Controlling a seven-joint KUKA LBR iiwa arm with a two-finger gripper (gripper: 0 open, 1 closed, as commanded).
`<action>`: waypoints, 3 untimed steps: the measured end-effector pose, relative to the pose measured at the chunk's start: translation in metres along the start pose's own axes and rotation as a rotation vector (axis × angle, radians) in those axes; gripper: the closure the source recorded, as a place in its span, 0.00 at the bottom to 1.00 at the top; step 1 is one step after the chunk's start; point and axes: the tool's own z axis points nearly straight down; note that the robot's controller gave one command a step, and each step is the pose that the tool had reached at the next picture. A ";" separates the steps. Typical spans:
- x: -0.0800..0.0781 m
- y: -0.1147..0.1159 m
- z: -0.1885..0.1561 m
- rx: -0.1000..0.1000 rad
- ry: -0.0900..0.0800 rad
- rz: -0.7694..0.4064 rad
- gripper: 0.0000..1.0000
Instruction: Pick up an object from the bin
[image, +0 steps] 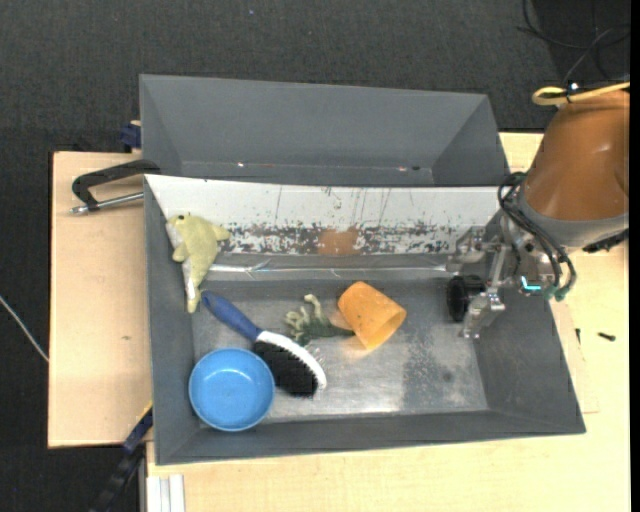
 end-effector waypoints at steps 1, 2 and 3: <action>0.000 0.102 0.118 0.003 -0.016 -0.055 0.00; 0.007 0.116 0.115 0.006 -0.017 -0.286 0.00; 0.006 0.117 0.113 0.006 -0.021 -0.288 1.00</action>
Offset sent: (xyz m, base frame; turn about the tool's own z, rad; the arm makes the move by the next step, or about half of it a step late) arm -0.0034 0.0995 -0.1181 -0.0523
